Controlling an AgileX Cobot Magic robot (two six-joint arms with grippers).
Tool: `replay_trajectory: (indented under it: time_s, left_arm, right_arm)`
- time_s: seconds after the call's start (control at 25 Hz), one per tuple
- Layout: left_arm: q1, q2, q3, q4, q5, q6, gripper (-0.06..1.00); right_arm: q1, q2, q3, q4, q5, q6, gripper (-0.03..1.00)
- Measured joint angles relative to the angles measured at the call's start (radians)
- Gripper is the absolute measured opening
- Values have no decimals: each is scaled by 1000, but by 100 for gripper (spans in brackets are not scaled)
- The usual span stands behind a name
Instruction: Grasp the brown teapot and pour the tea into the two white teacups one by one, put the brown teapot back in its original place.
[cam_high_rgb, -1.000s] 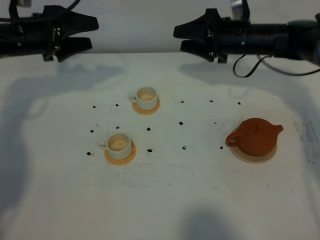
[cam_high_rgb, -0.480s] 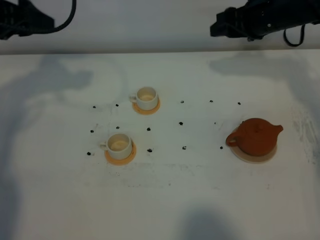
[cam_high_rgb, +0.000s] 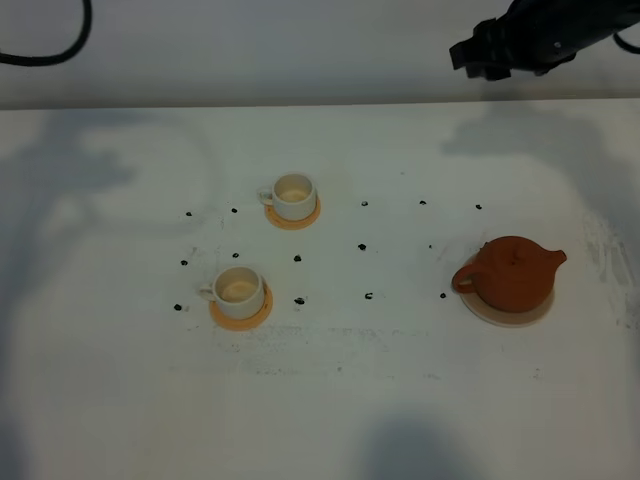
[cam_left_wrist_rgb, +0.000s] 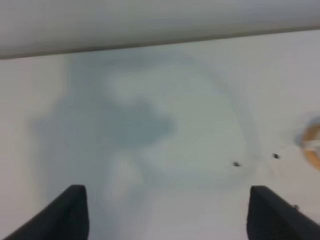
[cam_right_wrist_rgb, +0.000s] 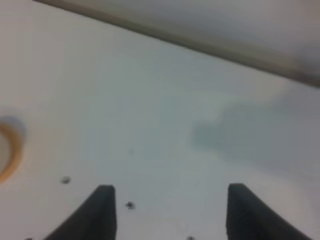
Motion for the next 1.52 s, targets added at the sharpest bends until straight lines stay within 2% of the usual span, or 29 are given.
replay_trajectory:
  time_s: [0.12,0.32,0.6,0.76,1.0,1.16,1.28,1.52]
  left_arm:
    - [0,-120,73,5,-45,-13,58]
    - [0,-345,272,18,-127,-35,57]
    - [0,-666,565,154,-137,-181,57]
    - [0,-857,685,202,-72,-252,57]
    - [0,-1098,807,209,77,-264,57]
    - [0,-1223,860,212,199,-264,57]
    - [0,-1307,886,212,253,-276,57]
    - [0,-1449,987,211,298,-278,57]
  right_arm:
    - [6,-49,0,-6,-15,7,48]
    - [7,-108,0,-3,-42,-5,48]
    - [7,-114,0,89,-19,-79,48]
    - [7,-114,0,188,-4,-144,46]
    - [7,-108,0,314,62,-230,44]
    - [17,-82,0,331,95,-241,44]
    - [36,-59,0,332,100,-242,44]
    - [93,-35,0,324,109,-243,44]
